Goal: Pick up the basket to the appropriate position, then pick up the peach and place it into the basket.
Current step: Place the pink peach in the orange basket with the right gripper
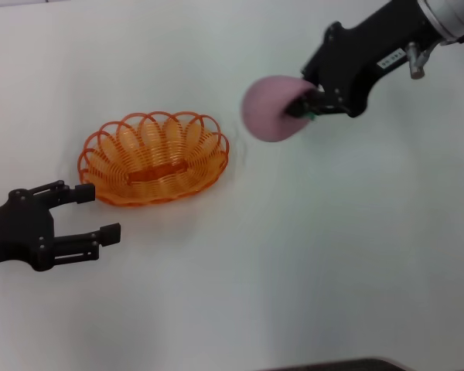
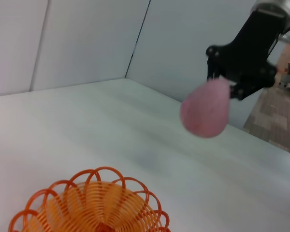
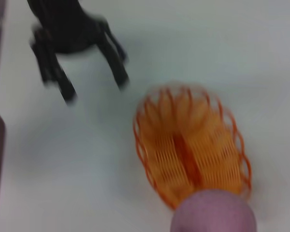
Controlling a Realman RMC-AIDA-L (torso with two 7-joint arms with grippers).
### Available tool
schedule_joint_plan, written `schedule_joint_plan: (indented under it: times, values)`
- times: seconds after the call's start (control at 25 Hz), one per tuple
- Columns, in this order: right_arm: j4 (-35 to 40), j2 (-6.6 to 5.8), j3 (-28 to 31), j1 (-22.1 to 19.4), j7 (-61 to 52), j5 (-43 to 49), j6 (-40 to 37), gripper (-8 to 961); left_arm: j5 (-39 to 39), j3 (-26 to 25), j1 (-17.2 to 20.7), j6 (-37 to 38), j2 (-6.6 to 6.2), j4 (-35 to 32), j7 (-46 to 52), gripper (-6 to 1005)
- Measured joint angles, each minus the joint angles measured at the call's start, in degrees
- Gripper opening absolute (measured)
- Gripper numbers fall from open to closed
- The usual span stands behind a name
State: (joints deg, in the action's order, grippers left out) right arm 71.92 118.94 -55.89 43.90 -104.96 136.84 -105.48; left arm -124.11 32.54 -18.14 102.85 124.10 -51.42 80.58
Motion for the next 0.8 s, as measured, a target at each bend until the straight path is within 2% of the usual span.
schedule_joint_plan:
  times: [0.24, 0.52, 0.8]
  values:
    - [-5.5, 0.45, 3.5, -3.0, 7.9, -10.4, 2.8, 65, 0.0, 0.1, -0.4, 0.0, -0.06, 0.0, 0.1, 861]
    - [-26.9, 0.25, 5.4, -5.4, 25.9, -20.5, 11.9, 50, 1.3, -0.9, 0.1, -0.5, -0.09, 0.0, -0.4, 861]
    - [-49.2, 1.09, 5.6, -5.1, 47.3, -32.6, 23.3, 50, 1.4, -0.9, -0.1, -0.5, -0.09, 0.2, -0.5, 861]
